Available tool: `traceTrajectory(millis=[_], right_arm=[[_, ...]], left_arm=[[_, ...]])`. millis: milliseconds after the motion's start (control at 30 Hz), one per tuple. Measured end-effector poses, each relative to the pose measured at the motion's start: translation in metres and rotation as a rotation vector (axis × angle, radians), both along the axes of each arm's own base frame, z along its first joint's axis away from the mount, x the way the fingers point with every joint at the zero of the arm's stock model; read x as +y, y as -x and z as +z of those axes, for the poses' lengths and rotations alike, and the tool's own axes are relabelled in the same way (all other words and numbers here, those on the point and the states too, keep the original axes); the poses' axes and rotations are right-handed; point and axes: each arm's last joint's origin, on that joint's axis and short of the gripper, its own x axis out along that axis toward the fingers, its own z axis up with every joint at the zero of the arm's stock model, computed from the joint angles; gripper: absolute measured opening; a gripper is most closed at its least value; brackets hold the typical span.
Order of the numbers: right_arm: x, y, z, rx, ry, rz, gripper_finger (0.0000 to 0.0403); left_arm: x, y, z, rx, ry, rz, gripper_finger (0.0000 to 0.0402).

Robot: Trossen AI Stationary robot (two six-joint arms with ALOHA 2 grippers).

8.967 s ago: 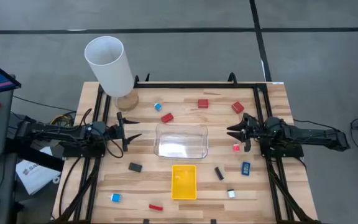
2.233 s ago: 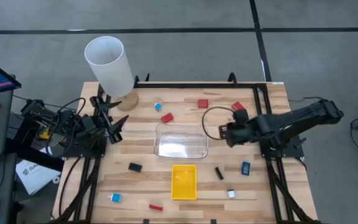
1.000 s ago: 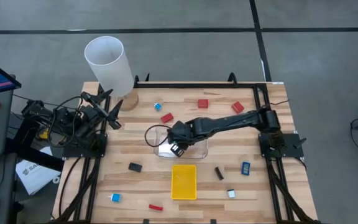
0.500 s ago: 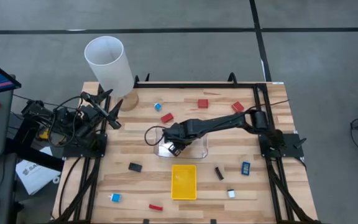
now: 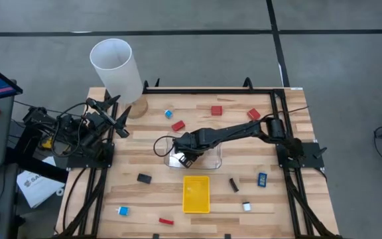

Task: Pick & Place Office items
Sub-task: Put the pink charger adapter into the transparent bin

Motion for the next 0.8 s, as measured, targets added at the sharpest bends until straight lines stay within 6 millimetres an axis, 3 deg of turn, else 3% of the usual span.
traceTrajectory(millis=[233,533,800], right_arm=[[-0.001,0.0,-0.001,-0.001,-0.027,0.011,0.0128],[-0.004,0.0,-0.021,0.035,-0.057,0.023,0.0145],[-0.004,-0.002,-0.021,0.012,-0.048,0.032,0.0166]], left_arm=[[0.0,0.0,0.0,-0.002,0.002,-0.001,0.0253],[0.0,0.0,0.0,-0.002,0.002,-0.001,0.0253],[0.0,0.0,0.0,-0.002,0.003,-0.001,0.0253]])
